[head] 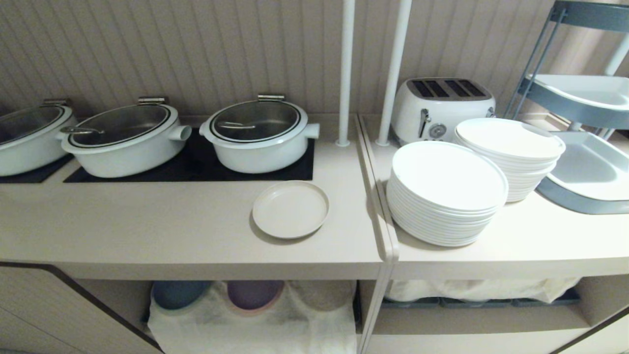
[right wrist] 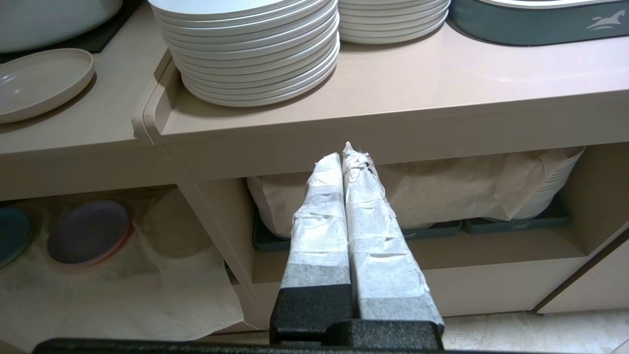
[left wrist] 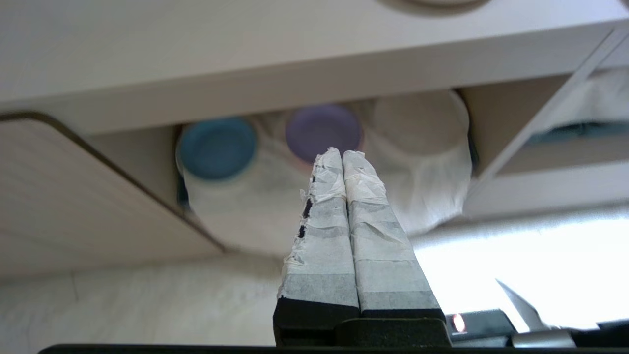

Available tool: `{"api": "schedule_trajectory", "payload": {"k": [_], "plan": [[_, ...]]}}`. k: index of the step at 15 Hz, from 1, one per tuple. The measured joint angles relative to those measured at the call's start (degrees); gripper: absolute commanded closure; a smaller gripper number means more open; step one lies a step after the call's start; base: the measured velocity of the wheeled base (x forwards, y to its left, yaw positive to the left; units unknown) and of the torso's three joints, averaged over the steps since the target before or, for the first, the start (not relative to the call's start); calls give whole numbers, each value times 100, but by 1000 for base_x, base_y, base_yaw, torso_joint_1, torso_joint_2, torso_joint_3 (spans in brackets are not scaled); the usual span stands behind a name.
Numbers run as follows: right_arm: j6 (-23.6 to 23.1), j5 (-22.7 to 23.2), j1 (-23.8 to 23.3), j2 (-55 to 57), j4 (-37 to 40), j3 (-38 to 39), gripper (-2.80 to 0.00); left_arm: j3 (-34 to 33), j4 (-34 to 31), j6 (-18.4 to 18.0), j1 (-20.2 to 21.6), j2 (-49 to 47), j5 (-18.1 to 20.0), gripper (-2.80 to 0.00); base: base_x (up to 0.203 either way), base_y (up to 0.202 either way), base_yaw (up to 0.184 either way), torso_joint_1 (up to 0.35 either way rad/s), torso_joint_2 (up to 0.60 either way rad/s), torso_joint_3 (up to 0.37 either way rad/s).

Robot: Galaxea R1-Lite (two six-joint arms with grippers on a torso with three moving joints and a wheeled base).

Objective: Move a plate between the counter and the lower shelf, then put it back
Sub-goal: Pick up the plate

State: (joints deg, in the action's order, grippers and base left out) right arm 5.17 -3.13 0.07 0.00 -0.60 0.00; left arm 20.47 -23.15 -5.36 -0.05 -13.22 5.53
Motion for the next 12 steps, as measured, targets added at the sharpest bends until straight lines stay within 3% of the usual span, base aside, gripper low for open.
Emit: {"api": "schedule_trajectory", "payload": {"k": [9,12], "plan": [[-1,-2,0,0,2,0,0,1656,-75,46,-11,-3338,80,0,0,0,0,0,0,0],[-2,0,0,1,2,0,0,2424,-393,141,-156,-4318,90,0,0,0,0,0,0,0]]}}
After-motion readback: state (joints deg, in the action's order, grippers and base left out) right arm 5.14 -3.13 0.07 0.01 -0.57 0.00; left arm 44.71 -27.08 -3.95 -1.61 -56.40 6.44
